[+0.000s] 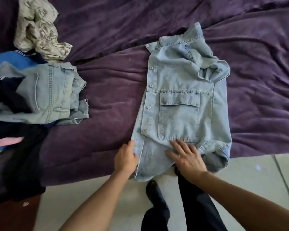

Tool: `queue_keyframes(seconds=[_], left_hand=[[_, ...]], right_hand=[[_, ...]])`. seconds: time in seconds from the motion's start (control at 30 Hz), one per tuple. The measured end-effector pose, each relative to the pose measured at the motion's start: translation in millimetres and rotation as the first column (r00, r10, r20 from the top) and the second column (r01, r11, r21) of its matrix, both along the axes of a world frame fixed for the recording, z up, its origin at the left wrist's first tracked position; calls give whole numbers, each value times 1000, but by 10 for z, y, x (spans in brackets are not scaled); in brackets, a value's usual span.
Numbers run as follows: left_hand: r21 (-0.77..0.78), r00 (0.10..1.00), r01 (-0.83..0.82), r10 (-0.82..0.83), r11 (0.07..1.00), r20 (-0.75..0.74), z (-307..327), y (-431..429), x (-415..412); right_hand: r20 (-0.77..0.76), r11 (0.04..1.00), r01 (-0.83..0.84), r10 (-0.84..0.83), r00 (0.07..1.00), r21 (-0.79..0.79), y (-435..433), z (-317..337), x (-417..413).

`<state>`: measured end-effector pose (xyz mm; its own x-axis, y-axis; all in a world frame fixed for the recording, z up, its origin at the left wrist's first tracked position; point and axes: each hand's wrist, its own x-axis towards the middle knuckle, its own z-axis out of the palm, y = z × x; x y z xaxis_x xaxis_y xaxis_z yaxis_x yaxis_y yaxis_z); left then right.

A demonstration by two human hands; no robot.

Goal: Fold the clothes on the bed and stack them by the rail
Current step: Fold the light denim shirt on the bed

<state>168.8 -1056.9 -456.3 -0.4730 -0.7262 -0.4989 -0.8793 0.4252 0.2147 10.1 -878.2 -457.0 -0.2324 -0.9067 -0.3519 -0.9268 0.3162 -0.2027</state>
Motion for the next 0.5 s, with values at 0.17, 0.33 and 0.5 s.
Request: queue_keyframes(seconds=[0.17, 0.33, 0.5], left_hand=[[70, 986, -79, 88, 994, -144, 80, -74, 108], [124, 985, -167, 171, 978, -29, 103, -302, 225], [-54, 968, -64, 49, 996, -246, 124, -418, 18]], right_hand=[[168, 898, 438, -426, 889, -43, -243, 247, -286], [484, 835, 548, -497, 720, 43, -371, 473, -321], [711, 561, 797, -653, 261, 223, -132, 488, -518]])
